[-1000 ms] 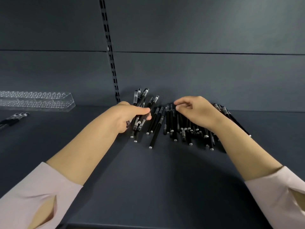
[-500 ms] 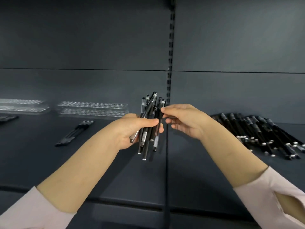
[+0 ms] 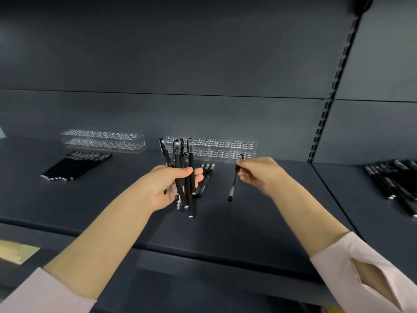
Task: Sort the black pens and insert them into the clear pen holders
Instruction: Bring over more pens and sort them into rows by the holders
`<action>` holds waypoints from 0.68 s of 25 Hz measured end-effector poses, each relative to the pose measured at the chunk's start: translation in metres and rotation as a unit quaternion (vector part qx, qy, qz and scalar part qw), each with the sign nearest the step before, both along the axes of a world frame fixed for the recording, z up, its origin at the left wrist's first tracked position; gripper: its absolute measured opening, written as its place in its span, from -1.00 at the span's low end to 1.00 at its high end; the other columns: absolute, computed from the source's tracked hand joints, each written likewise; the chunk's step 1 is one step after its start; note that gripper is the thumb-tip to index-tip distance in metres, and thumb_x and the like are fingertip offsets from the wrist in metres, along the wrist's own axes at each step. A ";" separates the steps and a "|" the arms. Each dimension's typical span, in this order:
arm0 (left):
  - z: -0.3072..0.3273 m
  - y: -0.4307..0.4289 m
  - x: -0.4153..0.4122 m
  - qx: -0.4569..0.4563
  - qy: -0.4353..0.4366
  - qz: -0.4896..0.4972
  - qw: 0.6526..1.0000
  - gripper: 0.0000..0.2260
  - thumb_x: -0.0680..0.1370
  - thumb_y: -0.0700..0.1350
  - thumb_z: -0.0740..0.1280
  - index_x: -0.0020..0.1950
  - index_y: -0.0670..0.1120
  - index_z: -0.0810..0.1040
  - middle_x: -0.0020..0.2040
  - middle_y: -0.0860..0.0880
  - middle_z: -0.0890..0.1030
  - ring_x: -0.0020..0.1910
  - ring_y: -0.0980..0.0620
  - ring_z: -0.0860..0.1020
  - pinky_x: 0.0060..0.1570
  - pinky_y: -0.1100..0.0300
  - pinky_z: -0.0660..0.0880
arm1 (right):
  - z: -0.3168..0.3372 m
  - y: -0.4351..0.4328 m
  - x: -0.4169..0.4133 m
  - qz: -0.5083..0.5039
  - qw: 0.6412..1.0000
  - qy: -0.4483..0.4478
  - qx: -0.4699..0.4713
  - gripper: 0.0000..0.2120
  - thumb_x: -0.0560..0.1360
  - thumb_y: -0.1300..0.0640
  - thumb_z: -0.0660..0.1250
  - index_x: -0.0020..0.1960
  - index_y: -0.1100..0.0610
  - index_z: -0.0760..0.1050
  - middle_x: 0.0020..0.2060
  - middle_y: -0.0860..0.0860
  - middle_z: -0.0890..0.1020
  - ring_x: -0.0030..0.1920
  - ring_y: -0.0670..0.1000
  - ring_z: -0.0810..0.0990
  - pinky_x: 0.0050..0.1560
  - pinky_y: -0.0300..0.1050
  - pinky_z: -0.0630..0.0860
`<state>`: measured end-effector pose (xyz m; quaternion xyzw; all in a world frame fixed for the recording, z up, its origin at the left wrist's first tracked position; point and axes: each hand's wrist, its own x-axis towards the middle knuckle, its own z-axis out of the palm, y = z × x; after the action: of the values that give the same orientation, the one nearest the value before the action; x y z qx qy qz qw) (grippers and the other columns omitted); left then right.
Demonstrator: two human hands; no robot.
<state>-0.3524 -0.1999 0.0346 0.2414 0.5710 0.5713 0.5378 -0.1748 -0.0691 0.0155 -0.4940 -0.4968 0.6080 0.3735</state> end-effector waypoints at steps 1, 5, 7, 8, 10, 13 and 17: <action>-0.001 0.002 -0.008 0.006 -0.011 0.000 1.000 -0.85 0.58 -0.30 0.31 0.09 -0.34 0.58 -0.01 -0.16 0.71 -0.07 -0.02 0.70 -0.04 0.13 0.62 | -0.003 0.004 -0.008 -0.002 1.000 -0.014 0.000 -0.90 0.50 0.27 0.40 -0.07 0.30 0.52 -0.34 0.09 0.55 -0.41 -0.06 0.53 -0.42 -0.29 0.57; -0.006 0.013 -0.030 0.005 -0.024 -0.008 1.000 -0.82 0.57 -0.30 0.33 0.11 -0.37 0.56 -0.01 -0.20 0.70 -0.10 -0.01 0.70 -0.12 0.19 0.64 | -0.016 0.020 -0.039 0.018 0.998 -0.068 0.005 -0.91 0.46 0.32 0.43 -0.14 0.33 0.54 -0.29 0.13 0.57 -0.36 -0.03 0.56 -0.40 -0.25 0.60; -0.008 0.019 -0.041 -0.004 -0.003 -0.018 1.000 -0.82 0.56 -0.30 0.33 0.12 -0.35 0.58 -0.01 -0.17 0.71 -0.11 0.02 0.71 -0.16 0.22 0.64 | -0.020 0.030 -0.053 0.026 0.994 -0.102 0.018 -0.86 0.44 0.32 0.45 -0.06 0.37 0.56 -0.26 0.13 0.60 -0.34 0.00 0.60 -0.27 -0.18 0.63; -0.009 0.021 -0.045 -0.005 0.005 -0.016 1.000 -0.82 0.56 -0.29 0.33 0.13 -0.34 0.59 -0.01 -0.15 0.71 -0.12 0.03 0.71 -0.19 0.23 0.64 | -0.021 0.035 -0.058 0.028 0.992 -0.118 0.024 -0.82 0.43 0.32 0.46 -0.01 0.38 0.57 -0.22 0.14 0.63 -0.34 0.01 0.63 -0.21 -0.15 0.64; -0.014 0.027 -0.053 0.002 0.012 -0.007 1.000 -0.82 0.57 -0.29 0.33 0.13 -0.32 0.60 -0.02 -0.13 0.72 -0.16 0.05 0.71 -0.25 0.24 0.64 | -0.022 0.043 -0.066 0.035 0.989 -0.142 0.037 -0.75 0.42 0.32 0.48 0.05 0.38 0.55 -0.15 0.14 0.64 -0.31 0.03 0.67 -0.10 -0.08 0.65; -0.022 0.035 -0.065 -0.003 0.021 -0.012 1.000 -0.79 0.56 -0.22 0.35 0.16 -0.27 0.60 -0.01 -0.06 0.72 -0.13 0.07 0.70 -0.21 0.23 0.64 | -0.022 0.046 -0.070 0.054 0.981 -0.179 0.053 -0.71 0.42 0.31 0.48 0.10 0.35 0.52 -0.17 0.09 0.64 -0.26 0.04 0.70 0.07 0.05 0.62; -0.022 0.039 -0.086 -0.026 0.059 -0.048 0.997 -0.82 0.56 -0.13 0.37 0.10 -0.17 0.67 -0.01 0.00 0.72 -0.10 0.10 0.68 0.09 0.25 0.53 | -0.016 0.041 -0.073 0.038 0.971 -0.219 0.086 -0.75 0.41 0.26 0.50 0.00 0.29 0.50 -0.19 0.09 0.59 -0.35 -0.01 0.64 -0.18 -0.14 0.65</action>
<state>-0.4386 -0.1614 0.0130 0.2880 0.6037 0.5148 0.5363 -0.2480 -0.0284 -0.0008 -0.5623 -0.6352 0.4535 0.2732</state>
